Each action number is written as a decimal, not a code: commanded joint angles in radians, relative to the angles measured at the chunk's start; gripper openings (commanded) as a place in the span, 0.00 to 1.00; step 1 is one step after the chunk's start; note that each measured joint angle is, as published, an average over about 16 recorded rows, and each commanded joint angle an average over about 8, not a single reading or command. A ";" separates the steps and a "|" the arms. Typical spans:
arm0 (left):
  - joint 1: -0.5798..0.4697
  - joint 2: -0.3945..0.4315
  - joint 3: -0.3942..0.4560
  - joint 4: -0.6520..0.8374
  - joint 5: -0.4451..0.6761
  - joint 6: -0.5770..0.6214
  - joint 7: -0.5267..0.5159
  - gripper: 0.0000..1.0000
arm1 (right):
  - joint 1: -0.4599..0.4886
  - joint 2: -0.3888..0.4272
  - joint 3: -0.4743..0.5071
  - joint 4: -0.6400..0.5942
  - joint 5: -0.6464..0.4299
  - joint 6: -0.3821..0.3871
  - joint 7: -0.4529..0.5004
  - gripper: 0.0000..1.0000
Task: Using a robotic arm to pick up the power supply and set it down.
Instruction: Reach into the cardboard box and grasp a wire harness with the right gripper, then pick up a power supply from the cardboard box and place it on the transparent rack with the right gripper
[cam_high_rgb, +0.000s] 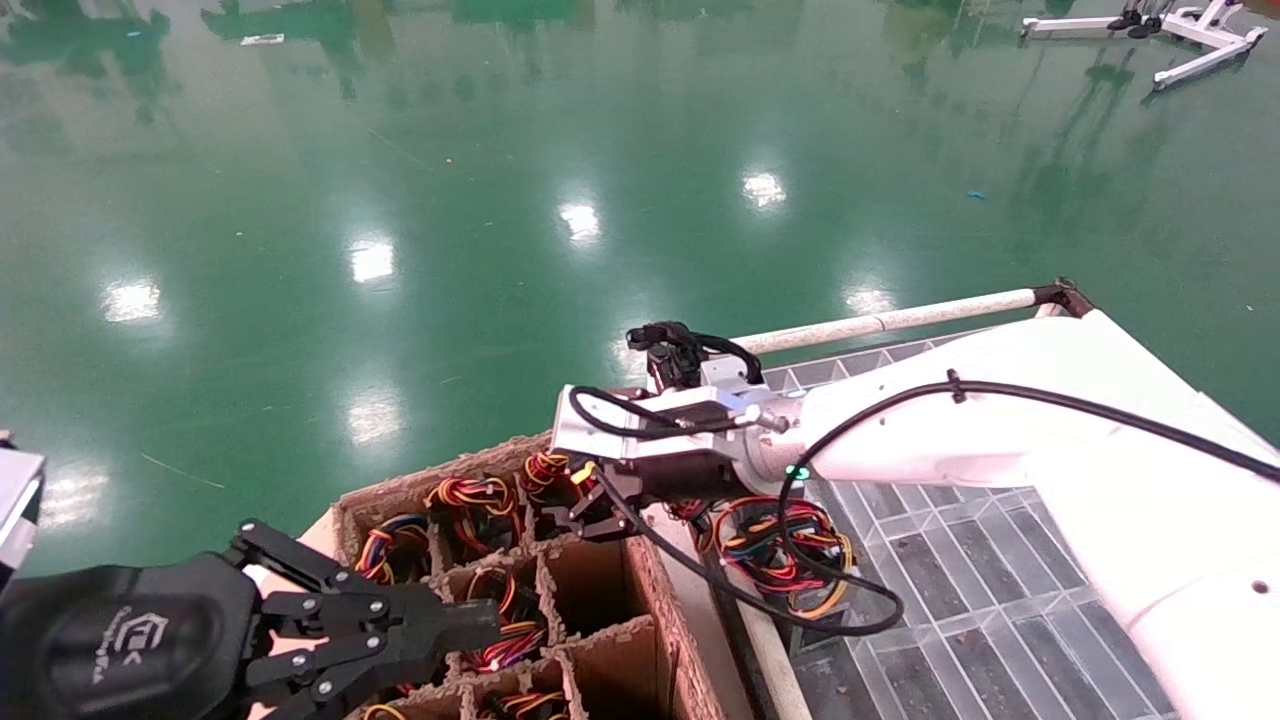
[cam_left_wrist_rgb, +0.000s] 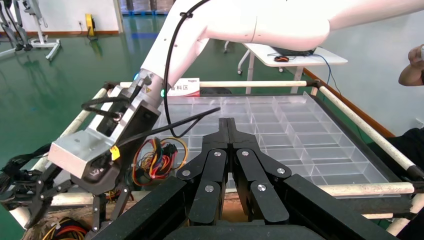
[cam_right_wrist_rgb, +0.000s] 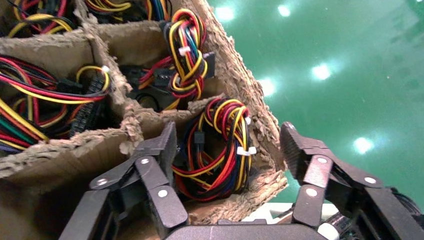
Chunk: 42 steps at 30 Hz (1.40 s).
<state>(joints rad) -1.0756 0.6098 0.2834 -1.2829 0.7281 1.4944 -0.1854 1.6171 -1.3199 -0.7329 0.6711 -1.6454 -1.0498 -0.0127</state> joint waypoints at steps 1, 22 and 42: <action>0.000 0.000 0.000 0.000 0.000 0.000 0.000 0.00 | 0.004 -0.011 0.000 -0.029 0.003 0.004 -0.018 0.00; 0.000 -0.001 0.002 0.000 -0.001 -0.001 0.001 0.15 | 0.033 -0.016 -0.033 -0.145 0.070 -0.018 -0.072 0.00; -0.001 -0.001 0.003 0.000 -0.002 -0.001 0.002 1.00 | 0.052 0.181 0.076 0.132 0.248 -0.140 0.016 0.00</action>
<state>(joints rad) -1.0762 0.6086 0.2864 -1.2829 0.7260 1.4931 -0.1839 1.6685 -1.1310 -0.6556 0.8231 -1.3997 -1.1831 0.0222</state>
